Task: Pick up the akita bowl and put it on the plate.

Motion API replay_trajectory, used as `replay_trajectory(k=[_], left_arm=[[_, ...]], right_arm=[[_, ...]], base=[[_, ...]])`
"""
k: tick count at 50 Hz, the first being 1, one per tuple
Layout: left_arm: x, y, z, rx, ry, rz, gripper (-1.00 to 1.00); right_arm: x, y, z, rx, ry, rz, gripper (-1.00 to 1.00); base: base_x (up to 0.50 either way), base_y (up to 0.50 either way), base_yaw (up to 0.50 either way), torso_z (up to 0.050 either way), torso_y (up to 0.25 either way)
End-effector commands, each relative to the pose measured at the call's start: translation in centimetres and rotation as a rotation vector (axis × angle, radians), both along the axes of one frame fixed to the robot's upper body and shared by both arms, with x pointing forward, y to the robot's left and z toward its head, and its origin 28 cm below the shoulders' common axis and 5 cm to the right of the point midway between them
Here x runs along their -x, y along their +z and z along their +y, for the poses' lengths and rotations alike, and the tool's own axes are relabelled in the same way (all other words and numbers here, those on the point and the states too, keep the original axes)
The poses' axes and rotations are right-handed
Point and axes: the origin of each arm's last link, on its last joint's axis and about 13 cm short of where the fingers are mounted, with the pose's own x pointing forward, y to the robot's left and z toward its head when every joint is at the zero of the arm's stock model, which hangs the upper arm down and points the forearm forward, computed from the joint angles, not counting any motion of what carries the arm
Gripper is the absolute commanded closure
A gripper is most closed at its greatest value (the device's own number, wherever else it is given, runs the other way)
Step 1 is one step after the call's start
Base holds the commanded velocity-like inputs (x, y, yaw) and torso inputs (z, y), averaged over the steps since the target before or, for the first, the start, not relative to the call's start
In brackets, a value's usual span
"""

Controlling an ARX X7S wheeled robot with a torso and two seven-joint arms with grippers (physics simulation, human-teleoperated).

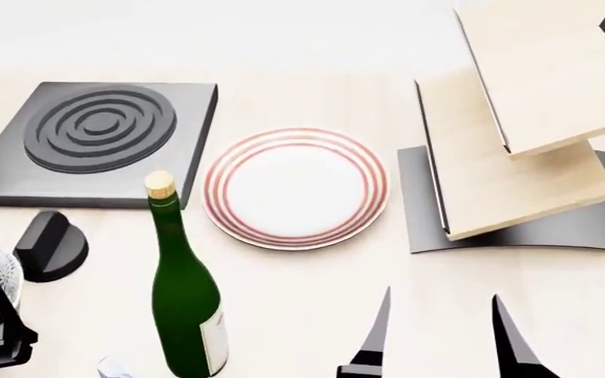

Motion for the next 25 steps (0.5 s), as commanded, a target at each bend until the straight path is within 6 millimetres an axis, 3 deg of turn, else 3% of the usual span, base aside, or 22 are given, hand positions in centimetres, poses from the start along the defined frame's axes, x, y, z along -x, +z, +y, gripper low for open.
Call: replay_trajectory(k=[1, 25], left_arm=[[0.03, 0.12, 0.07, 0.000, 0.003, -0.004, -1.00], [0.02, 0.09, 0.05, -0.004, 0.002, -0.004, -1.00]], right_arm=[[-0.01, 0.04, 0.08, 0.001, 0.006, -0.003, -1.00], [-0.07, -0.07, 0.15, 0.004, 0.008, 0.001, -1.00]], base=[[0.20, 0.00, 0.00, 0.000, 0.000], [0.20, 0.00, 0.00, 0.000, 0.000]])
